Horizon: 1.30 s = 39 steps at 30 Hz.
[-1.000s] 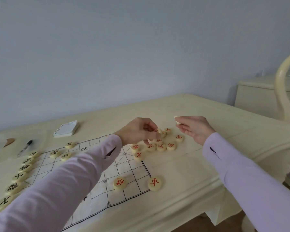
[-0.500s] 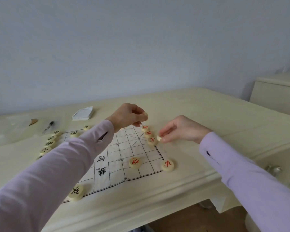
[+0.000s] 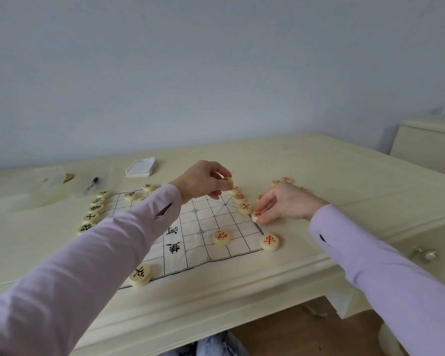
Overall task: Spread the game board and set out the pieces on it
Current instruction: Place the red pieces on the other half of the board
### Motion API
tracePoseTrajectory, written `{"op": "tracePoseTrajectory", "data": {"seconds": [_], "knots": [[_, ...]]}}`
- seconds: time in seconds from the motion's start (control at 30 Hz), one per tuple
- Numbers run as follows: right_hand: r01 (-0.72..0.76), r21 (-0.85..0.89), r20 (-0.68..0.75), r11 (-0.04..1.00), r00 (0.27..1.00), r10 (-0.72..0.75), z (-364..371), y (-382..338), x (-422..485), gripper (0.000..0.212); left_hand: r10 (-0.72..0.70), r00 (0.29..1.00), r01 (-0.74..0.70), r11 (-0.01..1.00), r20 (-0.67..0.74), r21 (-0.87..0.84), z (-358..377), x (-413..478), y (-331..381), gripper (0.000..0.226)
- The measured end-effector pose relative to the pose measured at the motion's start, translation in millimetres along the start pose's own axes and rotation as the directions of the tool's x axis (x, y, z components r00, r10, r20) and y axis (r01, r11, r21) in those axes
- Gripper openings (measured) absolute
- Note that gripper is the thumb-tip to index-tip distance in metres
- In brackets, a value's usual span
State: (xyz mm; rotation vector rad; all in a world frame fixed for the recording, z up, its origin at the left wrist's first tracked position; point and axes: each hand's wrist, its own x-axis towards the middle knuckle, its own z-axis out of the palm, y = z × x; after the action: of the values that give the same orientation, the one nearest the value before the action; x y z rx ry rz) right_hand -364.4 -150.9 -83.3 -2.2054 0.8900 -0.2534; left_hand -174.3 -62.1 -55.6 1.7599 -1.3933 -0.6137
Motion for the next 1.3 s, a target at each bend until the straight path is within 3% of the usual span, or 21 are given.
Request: {"op": "tracePoseTrajectory", "data": {"seconds": [0.47, 0.83, 1.07, 1.17, 1.3], "knots": [[0.021, -0.019, -0.056, 1.0, 0.998, -0.023, 3.4, -5.4, 2.6, 0.026, -0.018, 1.0, 0.018, 1.0, -0.007, 0.016, -2.3, -0.3, -7.4, 0.024], [0.0, -0.168, -0.137, 0.986, 0.99, -0.024, 10.4, -7.5, 2.5, 0.027, -0.019, 1.0, 0.019, 1.0, -0.021, 0.013, -7.6, 8.0, -3.9, 0.025], [-0.029, 0.113, -0.157, 0.993, 0.986, 0.047, -20.4, -11.6, 15.2, 0.012, -0.068, 0.992, 0.076, 0.994, -0.106, 0.08, -17.4, 37.0, -9.6, 0.026], [-0.011, 0.138, -0.145, 0.99, 0.989, 0.031, -30.3, -17.2, 36.1, 0.004, -0.084, 0.989, 0.104, 0.981, -0.122, 0.163, -20.0, 55.1, -12.3, 0.023], [-0.032, 0.102, -0.045, 0.994, 0.998, 0.037, -32.9, -26.8, 68.8, 0.02, -0.072, 0.992, 0.098, 0.957, -0.106, 0.272, -19.0, 79.4, -18.0, 0.022]]}}
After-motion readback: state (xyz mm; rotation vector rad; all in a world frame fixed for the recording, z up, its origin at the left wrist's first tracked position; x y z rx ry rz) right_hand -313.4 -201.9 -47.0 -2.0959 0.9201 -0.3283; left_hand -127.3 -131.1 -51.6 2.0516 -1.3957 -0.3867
